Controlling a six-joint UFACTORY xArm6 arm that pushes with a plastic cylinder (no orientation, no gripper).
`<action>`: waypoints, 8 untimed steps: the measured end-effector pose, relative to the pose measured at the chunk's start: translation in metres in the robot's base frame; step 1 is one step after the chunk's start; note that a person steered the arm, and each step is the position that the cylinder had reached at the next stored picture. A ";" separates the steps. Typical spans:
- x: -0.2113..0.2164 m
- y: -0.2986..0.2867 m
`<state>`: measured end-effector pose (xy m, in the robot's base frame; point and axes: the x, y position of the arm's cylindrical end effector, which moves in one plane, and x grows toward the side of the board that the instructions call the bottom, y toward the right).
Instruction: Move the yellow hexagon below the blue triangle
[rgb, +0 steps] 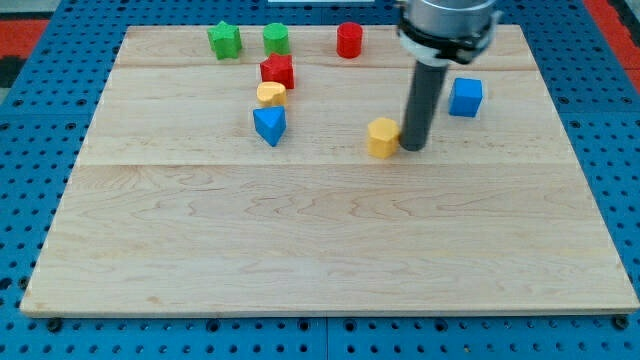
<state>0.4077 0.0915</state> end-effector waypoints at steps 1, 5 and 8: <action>-0.006 -0.030; -0.001 -0.053; 0.026 -0.061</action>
